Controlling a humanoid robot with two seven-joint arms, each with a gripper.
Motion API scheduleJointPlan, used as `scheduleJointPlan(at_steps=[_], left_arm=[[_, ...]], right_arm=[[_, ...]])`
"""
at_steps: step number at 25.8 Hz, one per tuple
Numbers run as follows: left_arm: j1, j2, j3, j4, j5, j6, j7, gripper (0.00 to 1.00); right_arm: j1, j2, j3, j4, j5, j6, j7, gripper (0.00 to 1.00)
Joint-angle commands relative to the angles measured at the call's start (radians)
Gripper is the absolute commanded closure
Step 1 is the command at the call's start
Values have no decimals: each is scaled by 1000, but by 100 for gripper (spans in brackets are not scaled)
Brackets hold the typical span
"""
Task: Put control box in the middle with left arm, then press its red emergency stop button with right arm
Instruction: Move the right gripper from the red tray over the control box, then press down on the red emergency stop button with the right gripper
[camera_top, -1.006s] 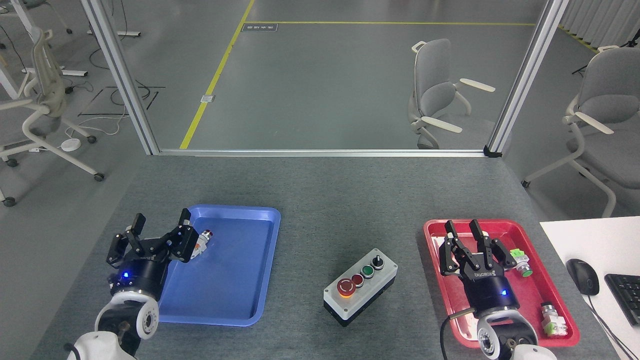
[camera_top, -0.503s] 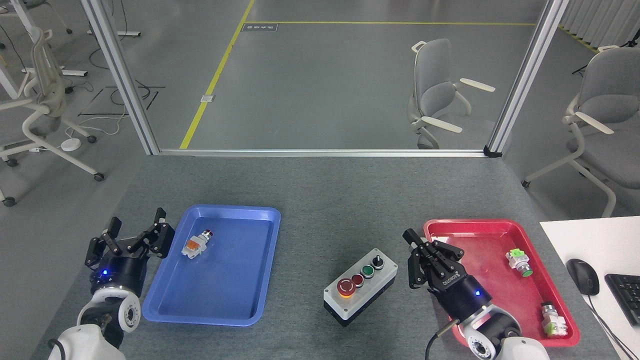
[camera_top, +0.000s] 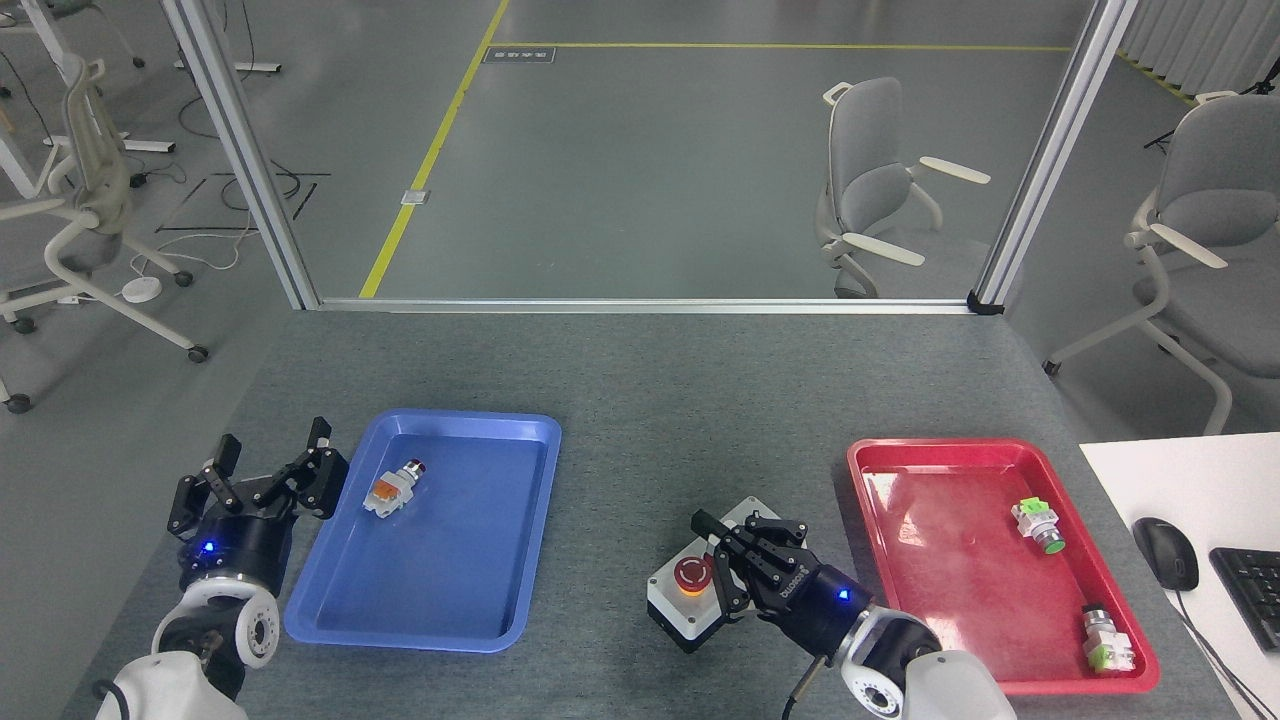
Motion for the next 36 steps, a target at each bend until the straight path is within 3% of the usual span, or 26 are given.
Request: scheduleJointPlan(at_steps=[1,11,17,36], left_arm=[[1,0,0,-1,-2,1,0,1],[89,-14,-12,5,-8,1,1,1],[133,-93,-54,1,-13,2,33,1],[133,-117,-52,-1,-4,1,33,1]], right_arm=[[-3,2,26,36,18,-2,1,100],[-3,20,51,84,21,12,1,100],[-3,20,49,96,21,12,1,100],[0,46,86,177,51,89,0,100]])
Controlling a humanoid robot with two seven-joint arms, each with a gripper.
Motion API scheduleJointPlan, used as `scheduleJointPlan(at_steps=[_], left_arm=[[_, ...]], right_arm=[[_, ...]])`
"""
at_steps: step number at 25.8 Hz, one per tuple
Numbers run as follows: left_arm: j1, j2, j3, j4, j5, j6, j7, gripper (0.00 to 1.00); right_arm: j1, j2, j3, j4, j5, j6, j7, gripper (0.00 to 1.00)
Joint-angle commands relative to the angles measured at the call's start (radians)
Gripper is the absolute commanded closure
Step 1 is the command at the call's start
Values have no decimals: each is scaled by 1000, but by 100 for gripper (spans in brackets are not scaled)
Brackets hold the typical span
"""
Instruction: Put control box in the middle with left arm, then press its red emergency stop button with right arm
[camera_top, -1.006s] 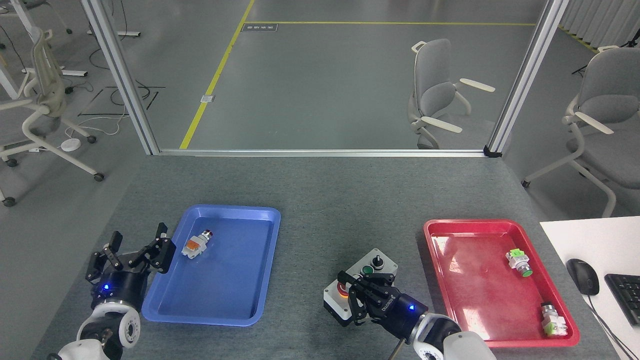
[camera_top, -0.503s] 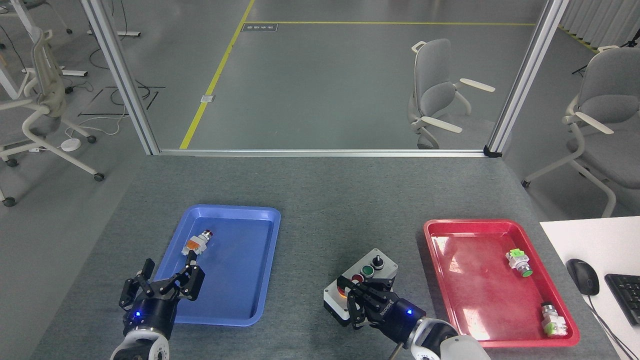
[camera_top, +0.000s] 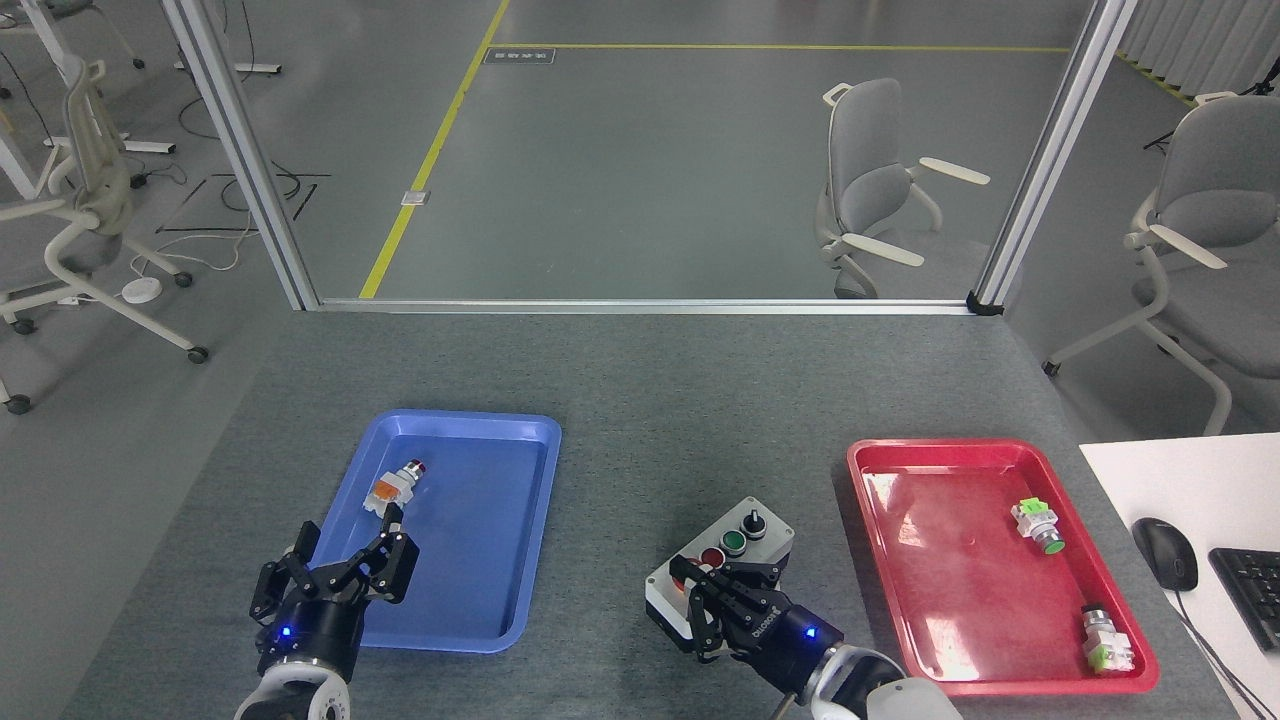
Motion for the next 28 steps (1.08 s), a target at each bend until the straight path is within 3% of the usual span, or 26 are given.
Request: scheduleJointPlan(at_steps=[1,6,11,12,13,15,16,17,18,24,28], left_arm=[[-1,0,0,-1,0,0,0,1],[-1,0,0,-1,0,-1,0,1],[-1,-2,0,-1,0,-1,0,1],[-1,-2,0,-1,0,-1,0,1],[-1,-2,0,-1,0,-1,0,1],[-1,-2,0,0,0,0,0,1],[-1,-2,0,-1,0,0,0,1],[-1,-2,0,-1,0,0,0,1],[-1,-2,0,0,0,0,0,1],[-1,-2,0,0,2,0,1,1],[-1,-2,0,0,2,-1,1,1]], right_arm=[[1,5,2,7,4,28,68,100],[-2,9,-15,-7,-29,109,38,100],[-18,6,-62,-72,-95,175,-160,100],[-18,2,-82,-84,-98,177,-180,96],[-18,-4,-105,-95,-100,180,-185,75],[-18,-9,-148,-105,-100,204,-186,53],[-19,-11,-166,-105,-100,233,-188,36],[-19,-18,-177,-105,-100,266,-188,13],[-19,-29,-182,-105,-100,299,-188,2],[-19,-58,-301,-110,-101,390,-188,2],[-13,-70,-320,-125,-100,476,-177,2]])
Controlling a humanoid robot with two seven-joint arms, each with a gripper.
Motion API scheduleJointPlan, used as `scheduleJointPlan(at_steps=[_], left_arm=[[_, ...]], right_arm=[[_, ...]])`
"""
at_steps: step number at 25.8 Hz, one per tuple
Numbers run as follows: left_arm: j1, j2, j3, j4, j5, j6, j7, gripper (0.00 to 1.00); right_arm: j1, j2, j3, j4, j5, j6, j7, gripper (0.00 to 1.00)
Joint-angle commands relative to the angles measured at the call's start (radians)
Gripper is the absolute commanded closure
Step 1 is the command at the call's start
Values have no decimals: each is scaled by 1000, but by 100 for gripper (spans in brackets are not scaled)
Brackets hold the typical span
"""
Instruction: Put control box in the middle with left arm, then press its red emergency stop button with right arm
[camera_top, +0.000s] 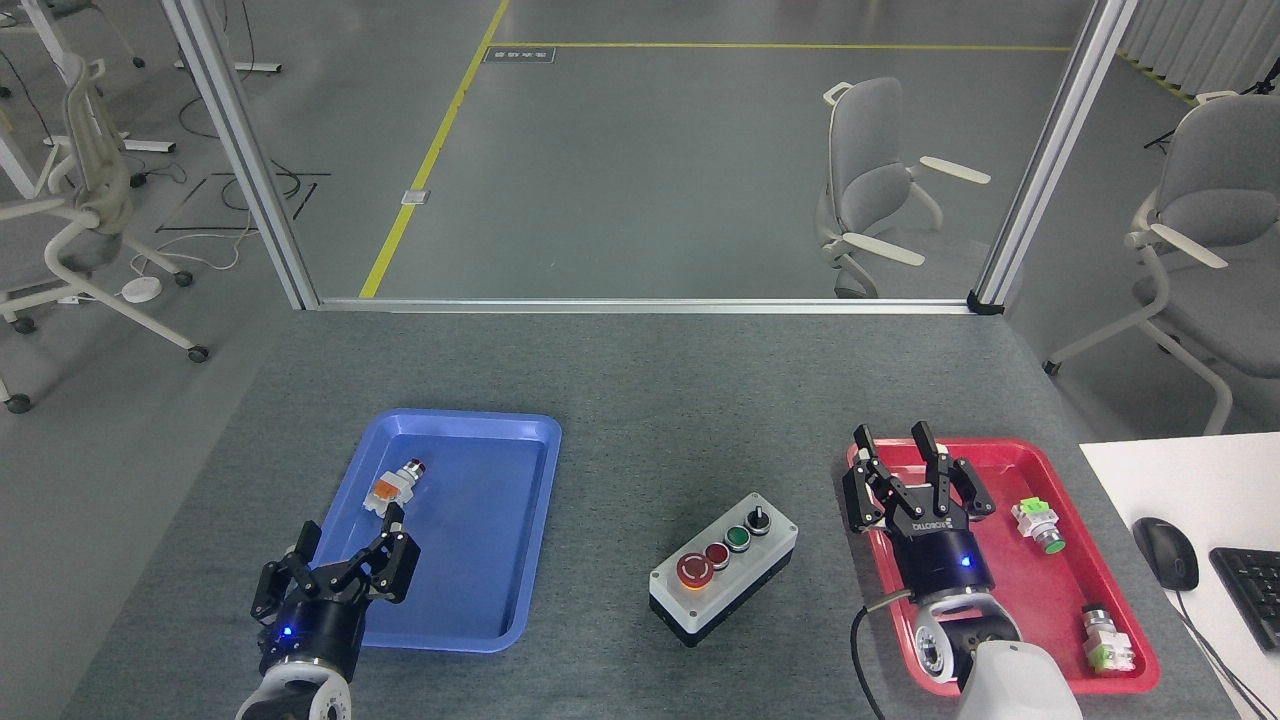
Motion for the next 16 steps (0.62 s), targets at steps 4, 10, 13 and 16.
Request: scheduleJointPlan(at_steps=[4,10,13,16], left_arm=[[0,0,0,0,1,0,0,1],[0,0,0,2,1,-1,0,1],[0,0,0,0,1,0,0,1],[0,0,0,0,1,-1,0,1]], right_arm=[[28,-10,-16,-82,3,276,30,2],[113,-22,-21,-214,4,321,234,2],[171,-30,-49,-286,3,316,271,2],[235,-30,-58,-358,3,313,272,2]])
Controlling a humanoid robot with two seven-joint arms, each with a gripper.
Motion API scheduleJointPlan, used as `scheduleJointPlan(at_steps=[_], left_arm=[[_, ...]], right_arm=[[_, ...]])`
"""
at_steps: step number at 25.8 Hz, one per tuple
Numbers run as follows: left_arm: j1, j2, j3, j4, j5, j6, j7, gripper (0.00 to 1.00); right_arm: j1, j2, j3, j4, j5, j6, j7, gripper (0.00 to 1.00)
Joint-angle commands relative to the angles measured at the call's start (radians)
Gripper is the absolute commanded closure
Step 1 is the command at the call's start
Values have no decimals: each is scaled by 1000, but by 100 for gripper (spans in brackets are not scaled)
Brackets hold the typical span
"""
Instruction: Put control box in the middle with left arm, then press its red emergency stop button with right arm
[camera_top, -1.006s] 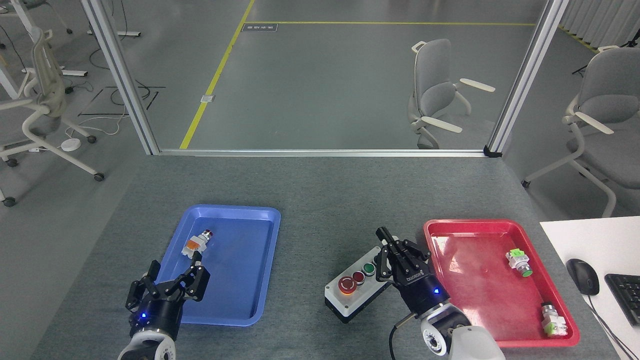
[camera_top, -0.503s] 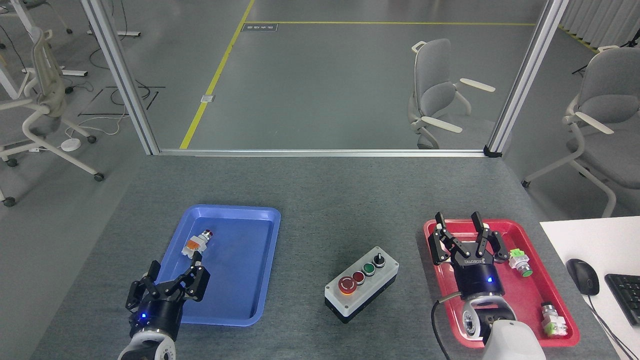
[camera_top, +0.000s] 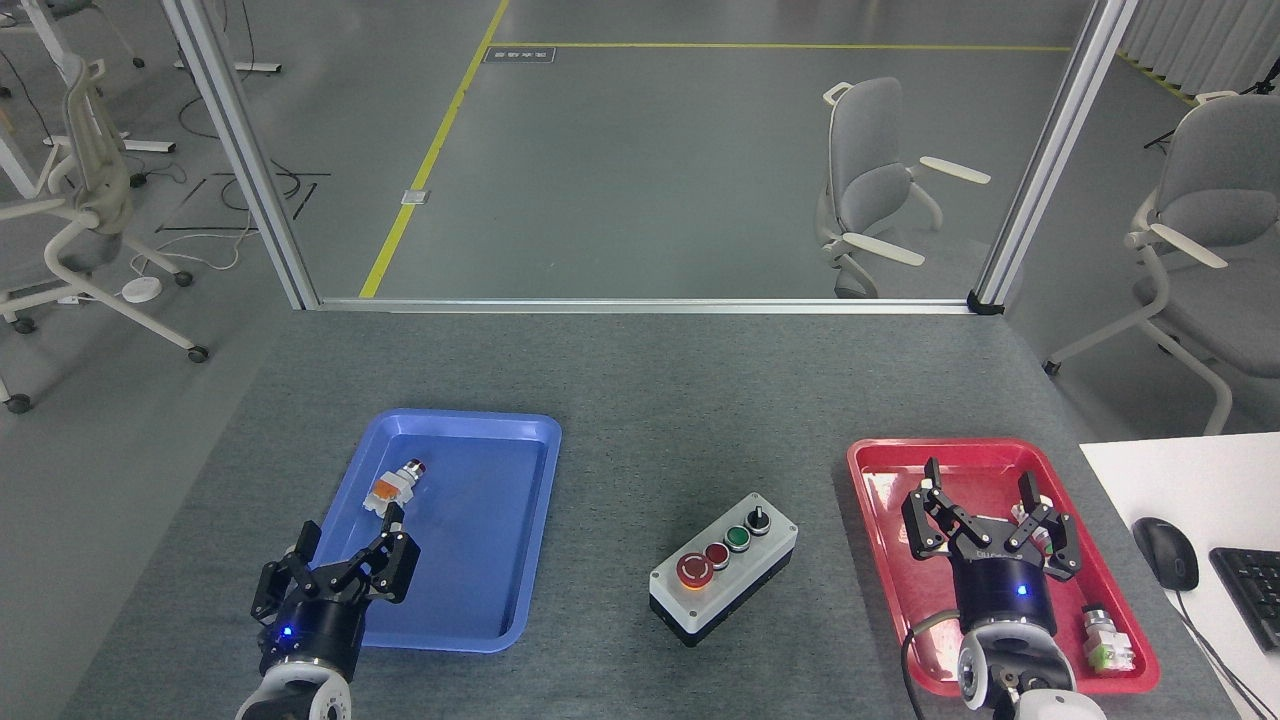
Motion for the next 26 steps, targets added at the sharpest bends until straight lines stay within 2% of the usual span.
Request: scheduleJointPlan(at_steps=[1,5,8,12,17,23,26], left_arm=[[0,0,0,-1,0,-1,0,1],[0,0,0,-1,0,0,0,1],[0,0,0,-1,0,0,0,1],[0,0,0,-1,0,0,0,1],[0,0,0,-1,-2,0,0,1],[0,0,0,-1,0,0,0,1],[0,0,0,-2,0,0,0,1]], right_arm=[[82,-4,-12,-91,-1,-4,16,2],[169,4,-32,-165,-1,-4,17,2],[172,9,-33,-169,-1,-2,9,2],[177,47,-33,-166,1,1,11,2],[192,48,-35,-168,-1,-5,11,2],[201,48,-70,-168,-1,-107,9,2],[212,55,-76,-166,-2,-108,9,2]])
